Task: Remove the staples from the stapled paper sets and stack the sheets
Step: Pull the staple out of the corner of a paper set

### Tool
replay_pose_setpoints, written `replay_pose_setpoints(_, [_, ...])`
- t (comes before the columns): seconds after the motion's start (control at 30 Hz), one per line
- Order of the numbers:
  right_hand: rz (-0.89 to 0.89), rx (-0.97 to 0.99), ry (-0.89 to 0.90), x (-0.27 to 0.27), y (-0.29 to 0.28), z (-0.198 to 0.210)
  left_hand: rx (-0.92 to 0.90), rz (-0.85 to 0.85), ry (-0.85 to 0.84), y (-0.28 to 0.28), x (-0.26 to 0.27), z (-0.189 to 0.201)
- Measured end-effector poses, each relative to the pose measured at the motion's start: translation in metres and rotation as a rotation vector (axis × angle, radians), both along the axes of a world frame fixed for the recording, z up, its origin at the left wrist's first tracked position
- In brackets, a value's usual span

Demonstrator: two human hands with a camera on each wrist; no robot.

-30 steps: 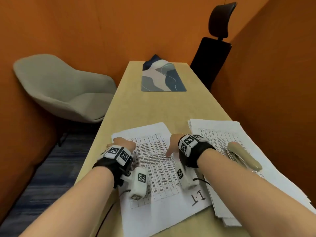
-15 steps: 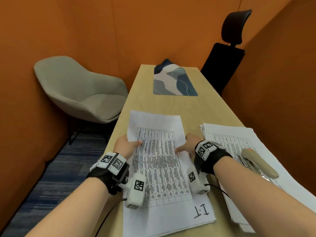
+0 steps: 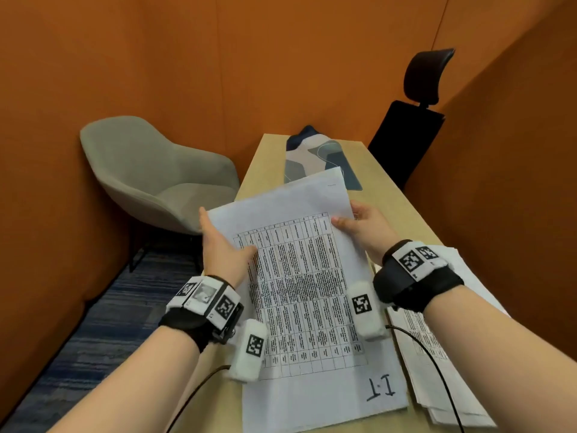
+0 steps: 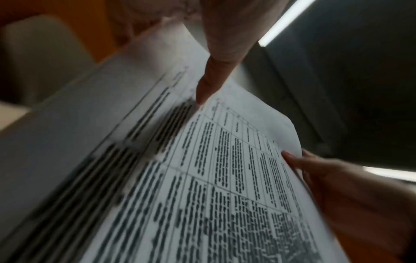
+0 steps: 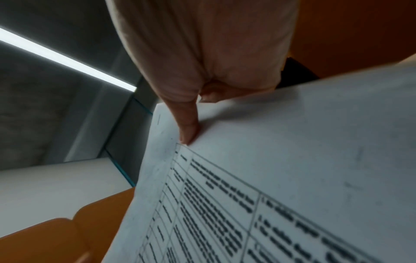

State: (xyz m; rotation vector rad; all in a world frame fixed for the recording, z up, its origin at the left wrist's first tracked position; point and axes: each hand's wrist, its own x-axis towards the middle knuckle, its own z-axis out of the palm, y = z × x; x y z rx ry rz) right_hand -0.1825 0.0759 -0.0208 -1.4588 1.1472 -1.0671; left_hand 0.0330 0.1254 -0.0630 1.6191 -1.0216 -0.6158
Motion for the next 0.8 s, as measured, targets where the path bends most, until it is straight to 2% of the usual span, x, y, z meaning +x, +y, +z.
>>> replay_pose_setpoints(0.13, [0.060, -0.044, -0.006, 0.004, 0.015, 0.014, -0.065, 0.024, -0.541, 0.008, -0.016, 0.035])
replay_pose_setpoints(0.23, [0.115, -0.092, 0.052, 0.009, 0.024, 0.018, -0.160, -0.091, -0.734, 0.004, -0.025, 0.051])
replay_pose_setpoints(0.3, [0.152, -0.121, 0.073, 0.013, 0.029, 0.020, -0.204, -0.199, -0.709, 0.002, -0.030, 0.060])
replay_pose_setpoints(0.43, [0.206, -0.159, 0.082, 0.015, 0.033, 0.020, -0.396, -0.280, -0.423, 0.002, -0.031, 0.074])
replay_pose_setpoints(0.67, [0.249, -0.106, 0.103, 0.010, 0.039, 0.017, -0.410, -0.399, -0.261, 0.007, -0.025, 0.081])
replay_pose_setpoints(0.73, [0.269, -0.046, 0.249, 0.003, 0.040, 0.011, -0.413, -0.365, -0.218, 0.007, -0.020, 0.083])
replay_pose_setpoints(0.8, [0.292, 0.051, 0.517, -0.007, 0.042, 0.004, -0.437, -0.292, -0.138, 0.005, -0.009, 0.085])
